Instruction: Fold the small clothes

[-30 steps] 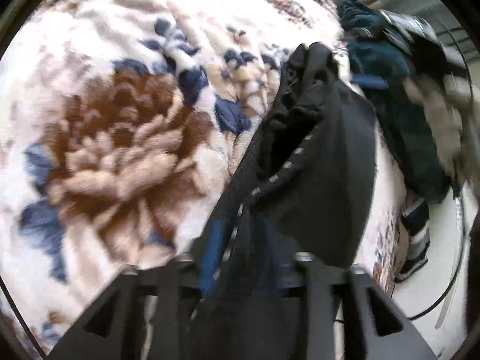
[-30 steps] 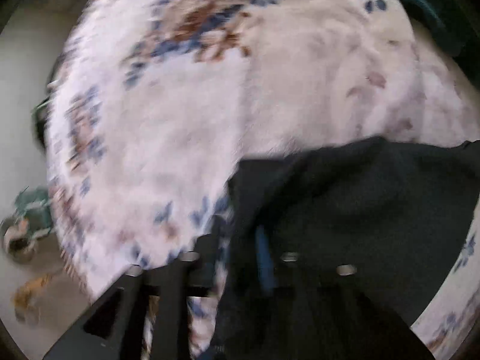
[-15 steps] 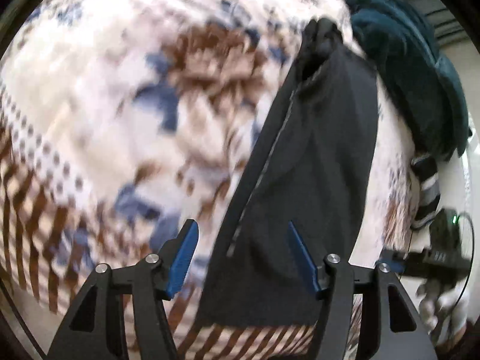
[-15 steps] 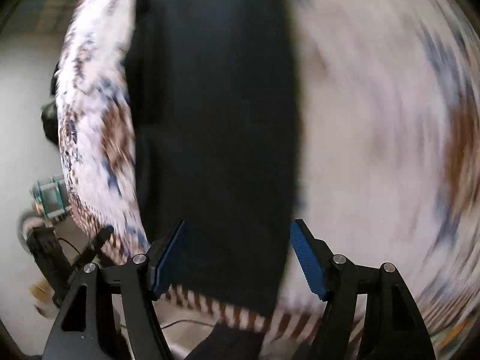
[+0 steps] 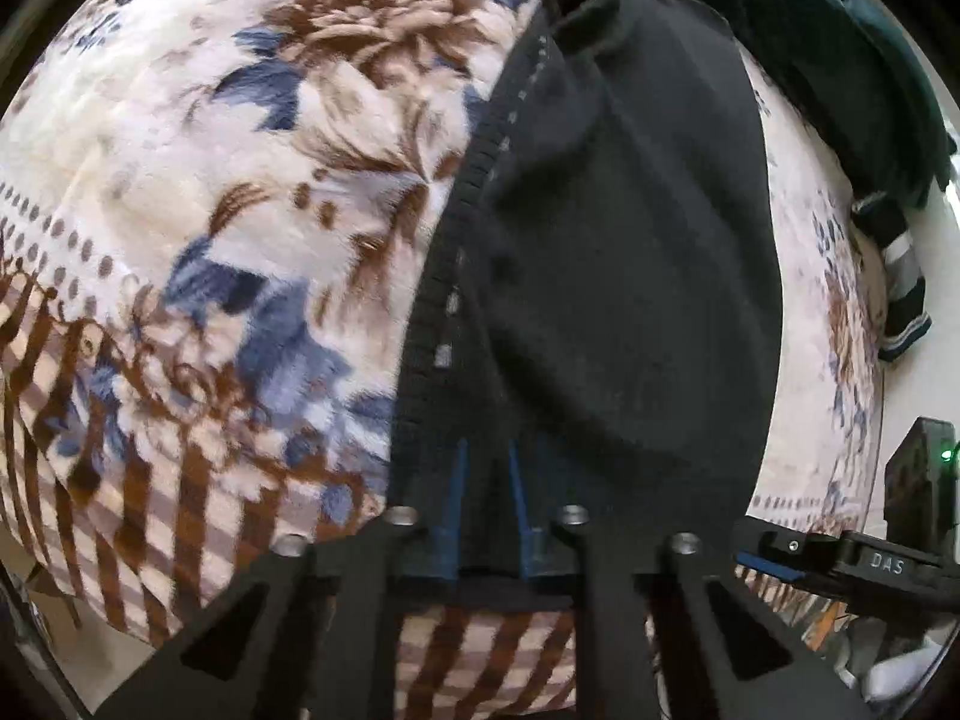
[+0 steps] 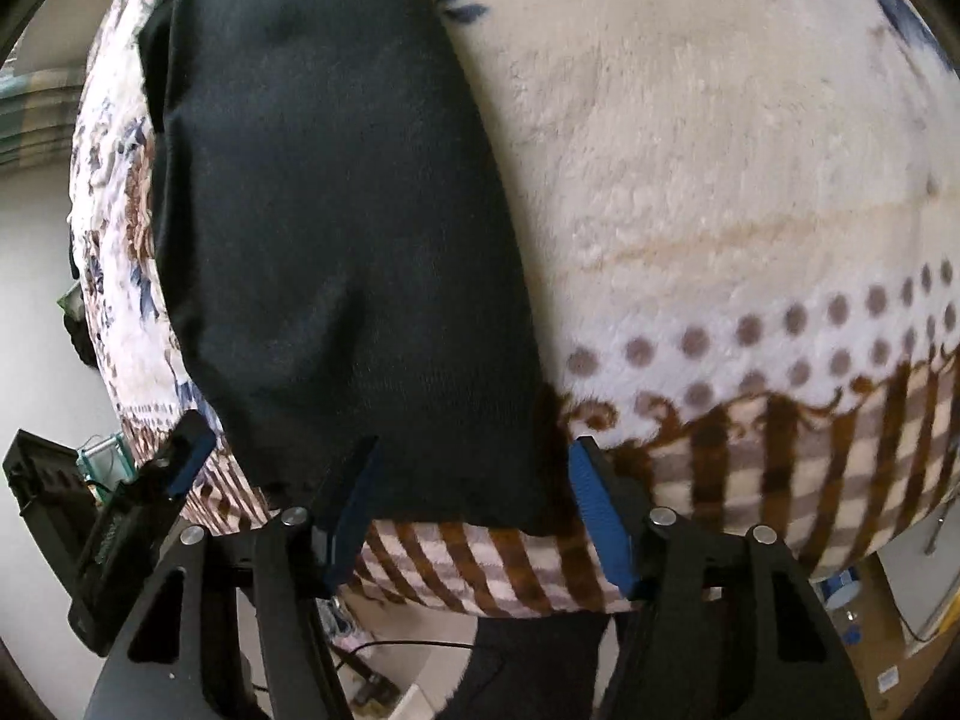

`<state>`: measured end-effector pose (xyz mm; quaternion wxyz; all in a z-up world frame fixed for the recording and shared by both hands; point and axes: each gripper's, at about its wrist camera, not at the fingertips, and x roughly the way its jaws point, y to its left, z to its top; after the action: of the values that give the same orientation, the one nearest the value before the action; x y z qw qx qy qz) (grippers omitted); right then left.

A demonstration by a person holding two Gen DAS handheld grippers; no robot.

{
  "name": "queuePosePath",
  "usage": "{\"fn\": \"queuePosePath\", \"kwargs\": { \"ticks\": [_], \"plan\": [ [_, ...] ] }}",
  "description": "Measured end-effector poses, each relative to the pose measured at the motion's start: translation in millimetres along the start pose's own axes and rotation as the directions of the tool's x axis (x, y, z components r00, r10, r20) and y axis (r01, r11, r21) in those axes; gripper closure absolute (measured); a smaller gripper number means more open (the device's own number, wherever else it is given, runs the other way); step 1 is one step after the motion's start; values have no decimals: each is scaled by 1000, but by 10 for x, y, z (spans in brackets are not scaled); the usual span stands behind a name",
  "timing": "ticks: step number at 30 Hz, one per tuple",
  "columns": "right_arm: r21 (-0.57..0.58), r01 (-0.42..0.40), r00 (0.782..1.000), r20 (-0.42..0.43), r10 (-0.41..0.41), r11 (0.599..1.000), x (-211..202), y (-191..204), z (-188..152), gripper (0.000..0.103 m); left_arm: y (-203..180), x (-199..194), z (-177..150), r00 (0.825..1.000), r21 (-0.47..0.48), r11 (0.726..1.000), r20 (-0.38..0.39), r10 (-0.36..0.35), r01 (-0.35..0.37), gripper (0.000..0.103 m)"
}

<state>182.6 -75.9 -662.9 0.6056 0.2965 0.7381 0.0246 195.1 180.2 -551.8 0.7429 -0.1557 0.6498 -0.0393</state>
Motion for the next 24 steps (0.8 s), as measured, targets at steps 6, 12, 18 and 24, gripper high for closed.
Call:
{"fn": "queuePosePath", "kwargs": {
  "ticks": [6, 12, 18, 24],
  "plan": [
    [-29, 8, 1000, 22, -8, 1000, 26, 44, -83, 48, -70, -174, -143, 996, 10, 1000, 85, 19, -20, 103],
    [-2, 15, 1000, 7, -15, 1000, 175, 68, -13, 52, 228, -210, -253, 995, -118, 992, 96, -30, 41, 103],
    [29, -6, 1000, -3, 6, 1000, 188, -54, 22, 52, 537, -163, -265, 951, -285, 907, 117, -288, 309, 76],
    [38, -46, 999, -6, 46, 998, 65, -99, -29, 52, 557, 140, -181, 953, -330, 895, 77, -292, 300, 55]
  ]
}}
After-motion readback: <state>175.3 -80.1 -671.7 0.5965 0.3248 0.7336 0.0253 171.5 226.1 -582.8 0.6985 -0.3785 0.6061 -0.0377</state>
